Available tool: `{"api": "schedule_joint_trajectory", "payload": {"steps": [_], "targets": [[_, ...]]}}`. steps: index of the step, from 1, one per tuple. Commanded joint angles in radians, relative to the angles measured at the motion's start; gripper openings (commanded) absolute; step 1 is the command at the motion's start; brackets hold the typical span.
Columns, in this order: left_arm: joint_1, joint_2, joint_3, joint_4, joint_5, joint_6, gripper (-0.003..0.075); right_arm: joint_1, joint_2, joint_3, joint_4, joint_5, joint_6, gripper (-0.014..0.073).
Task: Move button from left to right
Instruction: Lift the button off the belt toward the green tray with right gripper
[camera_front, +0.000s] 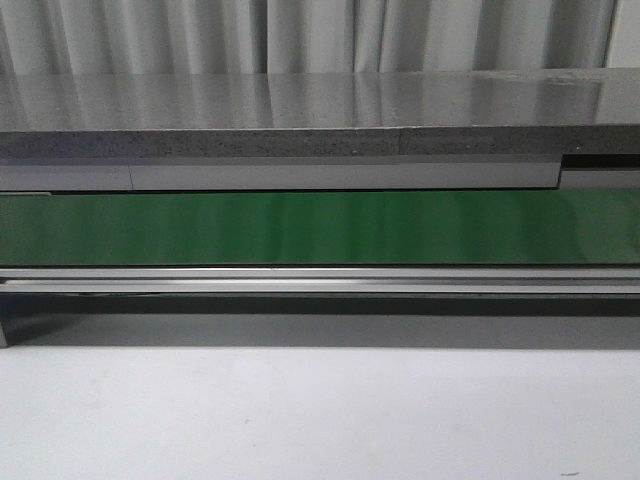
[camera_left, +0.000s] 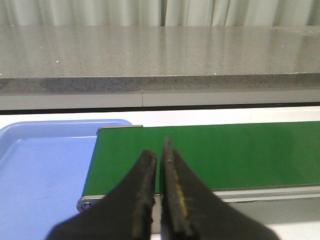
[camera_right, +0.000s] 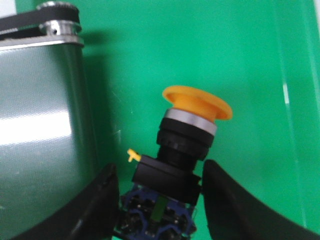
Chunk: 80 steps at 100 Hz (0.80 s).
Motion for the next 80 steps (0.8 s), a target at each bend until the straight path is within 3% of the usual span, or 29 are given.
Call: {"api": "schedule_joint_trajectory", "payload": {"steps": [1,46,72,80], "targets": [[-0.007,0.005,-0.030,-0.013,-0.082,-0.004,0.0005,-0.006,-0.005,-0.034,-0.007,-0.051,-0.018,0.0183],[-0.007,0.005,-0.030,-0.013,-0.082,-0.004,0.0005,-0.006,0.109,-0.034,-0.007,-0.050,-0.018,0.0198],[-0.007,0.005,-0.030,-0.013,-0.082,-0.004,0.0005,-0.006,0.109,-0.034,-0.007,-0.066,-0.018,0.0427],[-0.007,0.005,-0.030,-0.013,-0.082,-0.004,0.0005,-0.006,0.109,-0.034,-0.007,-0.066,-0.018,0.0462]]}}
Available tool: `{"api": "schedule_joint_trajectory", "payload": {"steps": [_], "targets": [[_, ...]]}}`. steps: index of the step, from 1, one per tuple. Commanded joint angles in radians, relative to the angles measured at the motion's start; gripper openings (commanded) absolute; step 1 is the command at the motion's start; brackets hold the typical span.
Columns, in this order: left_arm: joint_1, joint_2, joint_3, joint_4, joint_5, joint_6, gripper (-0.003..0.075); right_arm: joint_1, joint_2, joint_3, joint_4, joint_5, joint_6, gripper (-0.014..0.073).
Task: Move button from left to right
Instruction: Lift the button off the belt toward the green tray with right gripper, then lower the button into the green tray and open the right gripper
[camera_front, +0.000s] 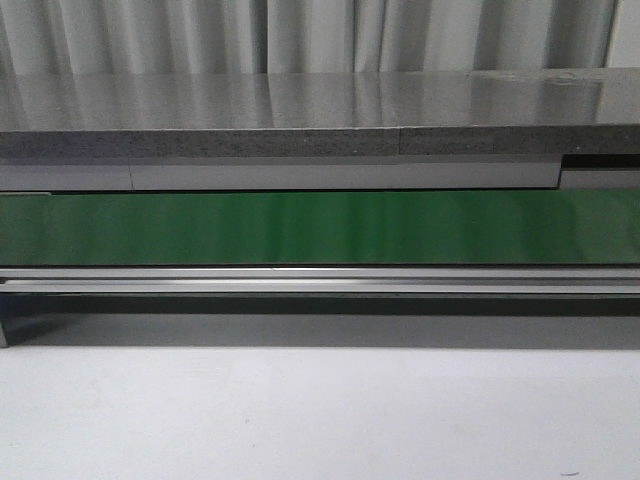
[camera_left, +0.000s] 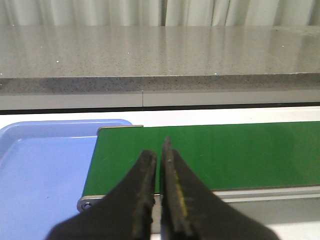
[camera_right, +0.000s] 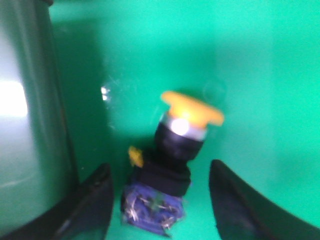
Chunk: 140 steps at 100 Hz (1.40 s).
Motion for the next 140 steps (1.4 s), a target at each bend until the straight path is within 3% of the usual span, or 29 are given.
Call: {"api": "schedule_joint_trajectory", "payload": {"steps": [1,51,97,118,140], "targets": [[-0.007,0.005,-0.030,-0.013,-0.082,-0.004,0.0005,-0.006,-0.049,-0.032,0.000,-0.028,-0.012,0.0462],[-0.007,0.005,-0.030,-0.013,-0.082,-0.004,0.0005,0.033,-0.161,-0.032,0.078,-0.097,0.010,0.0453],[-0.007,0.005,-0.030,-0.013,-0.082,-0.004,0.0005,0.317,-0.427,-0.015,0.095,-0.226,0.010,0.0453],[-0.007,0.005,-0.030,-0.013,-0.082,-0.004,0.0005,0.425,-0.587,0.133,0.104,-0.348,0.010,0.0453],[-0.007,0.005,-0.030,-0.013,-0.082,-0.004,0.0005,0.486,-0.823,0.412,0.106,-0.543,0.010,0.0453]]}}
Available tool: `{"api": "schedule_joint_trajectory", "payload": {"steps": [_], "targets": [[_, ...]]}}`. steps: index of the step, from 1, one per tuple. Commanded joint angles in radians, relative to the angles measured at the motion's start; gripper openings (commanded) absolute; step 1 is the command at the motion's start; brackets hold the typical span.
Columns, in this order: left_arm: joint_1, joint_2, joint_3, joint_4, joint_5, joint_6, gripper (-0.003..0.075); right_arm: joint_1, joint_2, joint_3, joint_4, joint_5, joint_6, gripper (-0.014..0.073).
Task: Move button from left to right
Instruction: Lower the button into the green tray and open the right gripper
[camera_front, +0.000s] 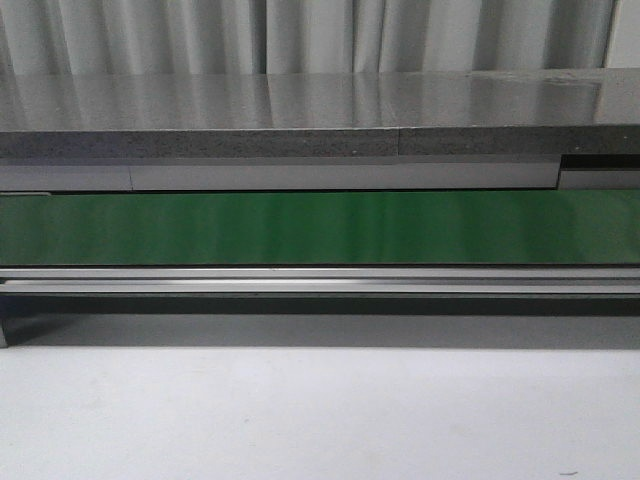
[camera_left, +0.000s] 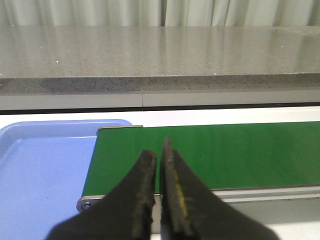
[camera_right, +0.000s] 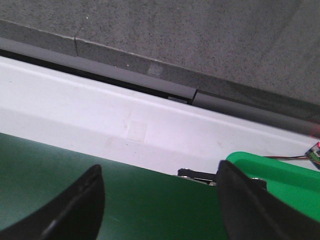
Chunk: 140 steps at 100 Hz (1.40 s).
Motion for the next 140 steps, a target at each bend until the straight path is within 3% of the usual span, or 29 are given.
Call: {"api": "schedule_joint_trajectory", "payload": {"steps": [1,27,67,84,112,124,140], "targets": [[-0.007,0.005,-0.030,-0.013,-0.082,-0.004,0.0005,0.014,-0.127,0.067,0.005,-0.157,-0.002,0.0453],[-0.007,0.005,-0.030,-0.013,-0.082,-0.004,0.0005,0.024,-0.467,0.363,0.005,-0.281,-0.002,0.0453],[-0.007,0.005,-0.030,-0.013,-0.082,-0.004,0.0005,0.024,-0.923,0.606,0.007,-0.227,-0.002,0.0426],[-0.007,0.005,-0.030,-0.013,-0.082,-0.004,0.0005,0.024,-1.005,0.642,0.007,-0.222,-0.002,0.0370],[-0.007,0.005,-0.030,-0.013,-0.082,-0.004,0.0005,0.023,-1.005,0.642,0.007,-0.160,-0.002,0.0364],[-0.007,0.005,-0.030,-0.013,-0.082,-0.004,0.0005,0.023,-1.005,0.642,0.007,-0.142,-0.002,0.0286],[-0.007,0.005,-0.030,-0.013,-0.082,-0.004,0.0005,0.023,-1.005,0.642,0.007,-0.124,-0.002,0.0091]]}}
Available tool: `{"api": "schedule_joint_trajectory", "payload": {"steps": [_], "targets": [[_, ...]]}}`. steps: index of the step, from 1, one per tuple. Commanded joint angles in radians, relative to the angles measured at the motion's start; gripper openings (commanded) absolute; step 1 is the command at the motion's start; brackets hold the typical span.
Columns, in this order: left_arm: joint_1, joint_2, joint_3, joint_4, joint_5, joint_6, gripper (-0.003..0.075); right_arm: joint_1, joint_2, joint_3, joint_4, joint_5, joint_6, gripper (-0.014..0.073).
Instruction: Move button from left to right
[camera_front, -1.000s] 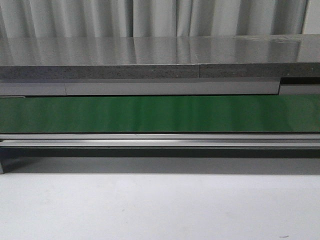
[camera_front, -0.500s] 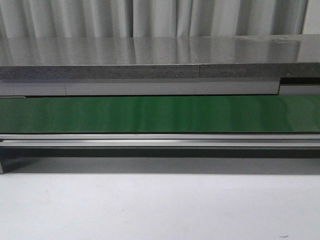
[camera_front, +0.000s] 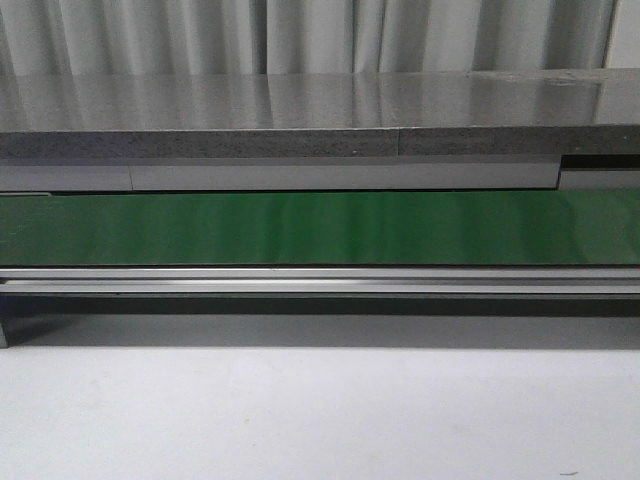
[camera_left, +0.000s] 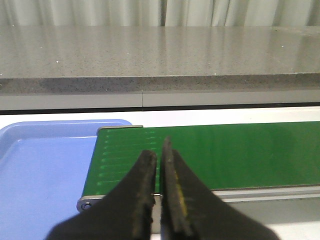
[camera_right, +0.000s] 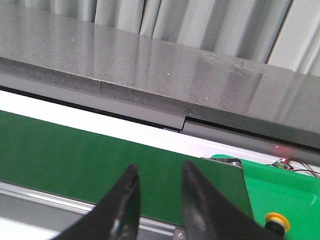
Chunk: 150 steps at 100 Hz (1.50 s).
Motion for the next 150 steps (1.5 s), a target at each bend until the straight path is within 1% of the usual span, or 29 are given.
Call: {"api": "schedule_joint_trajectory", "payload": {"steps": [1,11,17,102,120,130,142,150], "targets": [[-0.005,0.005,-0.030,-0.013,-0.082,-0.004,0.0005,-0.001,0.009,-0.027,0.005,-0.059,-0.002,0.0074],[-0.005,0.005,-0.030,-0.013,-0.082,-0.004,0.0005,-0.001,0.009,-0.027,0.005,-0.058,-0.002,-0.0036],[-0.005,0.005,-0.030,-0.013,-0.082,-0.004,0.0005,-0.001,0.009,-0.027,0.005,-0.059,-0.002,-0.0074],[-0.005,0.005,-0.030,-0.013,-0.082,-0.004,0.0005,-0.001,0.009,-0.027,0.005,-0.060,-0.002,-0.0068],[-0.005,0.005,-0.030,-0.013,-0.082,-0.004,0.0005,-0.001,0.009,-0.005,-0.037,-0.072,-0.001,-0.0068],[-0.005,0.005,-0.030,-0.013,-0.082,-0.004,0.0005,-0.001,0.006,0.031,-0.095,-0.094,0.056,-0.0068],[-0.005,0.005,-0.030,-0.013,-0.082,-0.004,0.0005,-0.002,-0.019,0.090,-0.170,-0.130,0.185,-0.0068],[-0.005,0.005,-0.030,-0.013,-0.082,-0.004,0.0005,-0.003,-0.046,0.129,-0.182,-0.147,0.212,-0.0068]]}}
